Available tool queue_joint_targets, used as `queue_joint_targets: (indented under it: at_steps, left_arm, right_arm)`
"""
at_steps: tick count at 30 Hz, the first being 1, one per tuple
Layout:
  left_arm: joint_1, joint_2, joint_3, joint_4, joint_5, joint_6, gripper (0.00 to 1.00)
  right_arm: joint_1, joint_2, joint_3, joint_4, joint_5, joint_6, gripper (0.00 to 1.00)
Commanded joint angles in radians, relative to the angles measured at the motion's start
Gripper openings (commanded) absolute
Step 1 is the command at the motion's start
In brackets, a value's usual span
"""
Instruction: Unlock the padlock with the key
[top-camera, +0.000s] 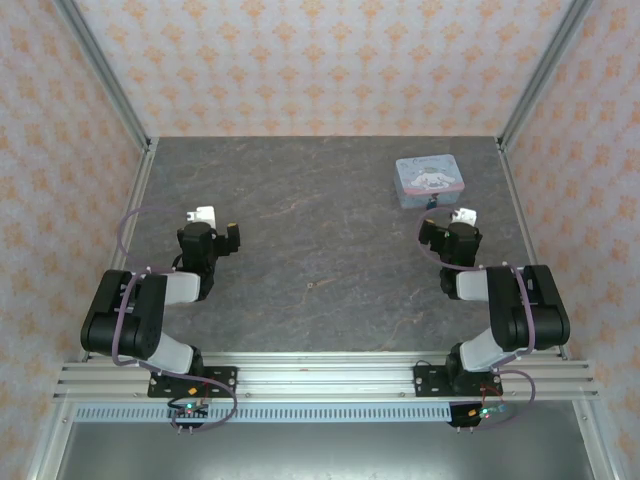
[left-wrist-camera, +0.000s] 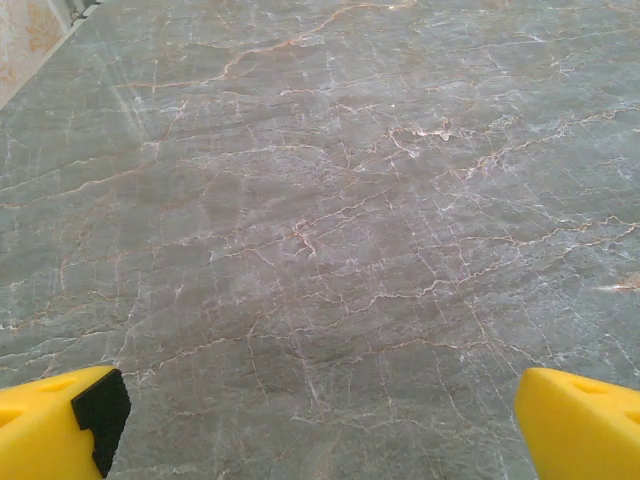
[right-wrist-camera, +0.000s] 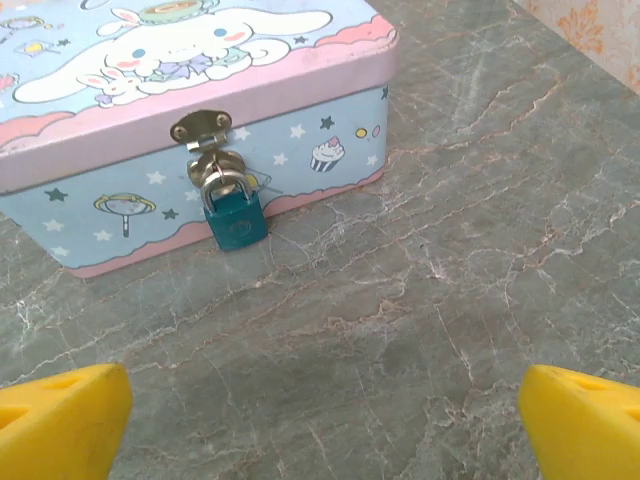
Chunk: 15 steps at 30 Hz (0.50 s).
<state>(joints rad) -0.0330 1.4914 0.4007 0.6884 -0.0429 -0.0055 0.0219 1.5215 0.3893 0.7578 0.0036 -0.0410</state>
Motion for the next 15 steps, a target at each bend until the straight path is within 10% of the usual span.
queue_joint_targets:
  at_steps: [1,15]
  left_arm:
    - [-0.010,0.007,0.030,0.050,-0.038,0.018,1.00]
    - [-0.007,0.007,0.031,0.046,-0.032,0.017,1.00]
  right_arm:
    - [0.007,0.007,0.019,0.048,0.021,-0.014,0.99]
    - [0.006,0.008,0.022,0.046,0.021,-0.012,0.99]
